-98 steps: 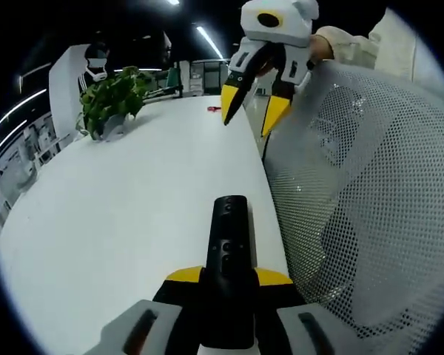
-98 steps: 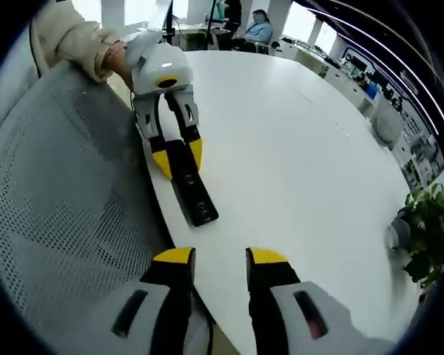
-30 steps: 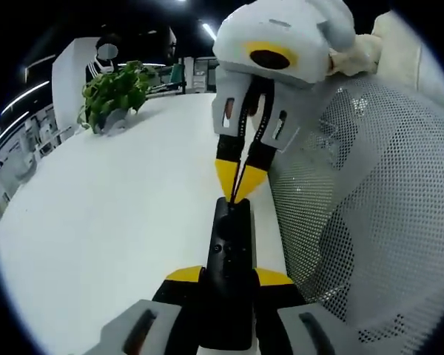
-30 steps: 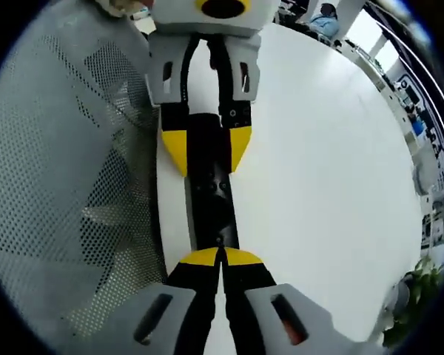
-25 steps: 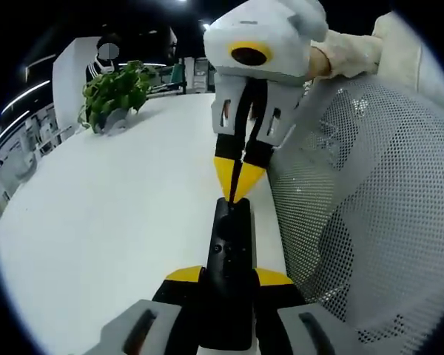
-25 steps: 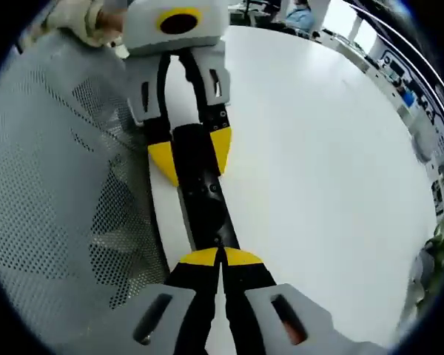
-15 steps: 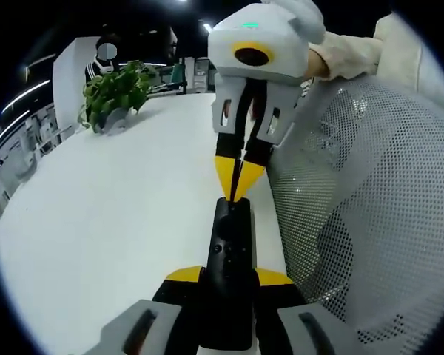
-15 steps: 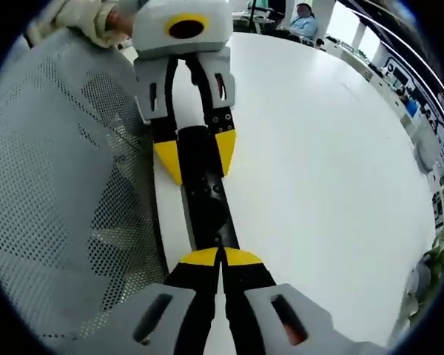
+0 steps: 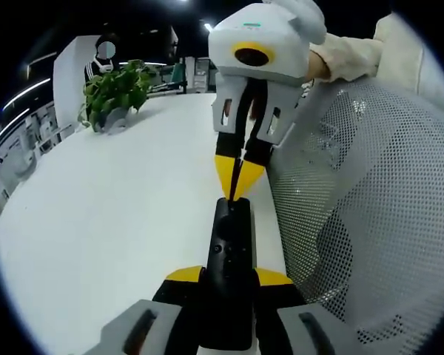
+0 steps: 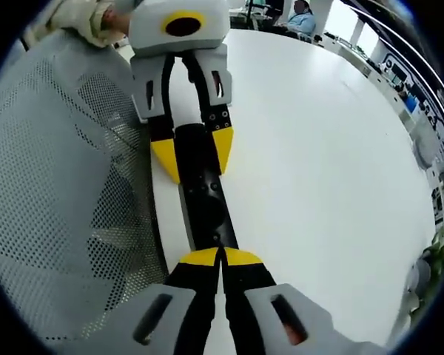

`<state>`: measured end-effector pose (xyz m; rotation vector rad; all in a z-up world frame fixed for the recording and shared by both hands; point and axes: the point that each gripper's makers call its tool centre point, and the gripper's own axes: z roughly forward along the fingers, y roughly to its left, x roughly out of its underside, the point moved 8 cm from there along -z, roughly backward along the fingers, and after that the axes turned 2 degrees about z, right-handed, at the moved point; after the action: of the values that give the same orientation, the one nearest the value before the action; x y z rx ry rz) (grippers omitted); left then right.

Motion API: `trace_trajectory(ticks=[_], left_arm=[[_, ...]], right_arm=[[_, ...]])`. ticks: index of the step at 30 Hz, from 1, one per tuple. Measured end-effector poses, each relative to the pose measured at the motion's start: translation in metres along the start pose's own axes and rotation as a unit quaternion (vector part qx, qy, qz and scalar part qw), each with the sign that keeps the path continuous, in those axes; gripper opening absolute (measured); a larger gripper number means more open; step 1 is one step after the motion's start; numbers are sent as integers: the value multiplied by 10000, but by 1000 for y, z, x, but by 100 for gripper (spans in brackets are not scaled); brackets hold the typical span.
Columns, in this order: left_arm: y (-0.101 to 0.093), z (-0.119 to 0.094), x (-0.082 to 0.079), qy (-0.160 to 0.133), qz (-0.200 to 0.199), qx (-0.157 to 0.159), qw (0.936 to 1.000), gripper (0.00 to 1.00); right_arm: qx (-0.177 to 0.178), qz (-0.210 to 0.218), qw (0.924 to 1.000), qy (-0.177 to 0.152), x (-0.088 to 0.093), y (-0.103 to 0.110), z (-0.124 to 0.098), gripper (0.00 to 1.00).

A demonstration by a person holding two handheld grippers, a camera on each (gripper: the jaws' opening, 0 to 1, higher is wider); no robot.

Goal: Press the specified remote control buttons in sequence, fully releasing each button before pressing the next.

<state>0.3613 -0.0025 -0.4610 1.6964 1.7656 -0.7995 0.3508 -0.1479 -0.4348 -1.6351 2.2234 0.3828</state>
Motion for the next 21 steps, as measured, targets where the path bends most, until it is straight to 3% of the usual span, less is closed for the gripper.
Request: trace_trajectory(ticks=[2,5,21], left_arm=[[0,0,0,0,5,-3,10000,25],[0,0,0,10,10,-13,10000,25],[-2,0,-1,-10,17,-38,10000,25]], right_arm=[[-27,-40,10000,-68,-4,2,0,0],[129,-305,9994,78,-5,1,2,0],[170,-347,9992,50,-3,3,3,0]])
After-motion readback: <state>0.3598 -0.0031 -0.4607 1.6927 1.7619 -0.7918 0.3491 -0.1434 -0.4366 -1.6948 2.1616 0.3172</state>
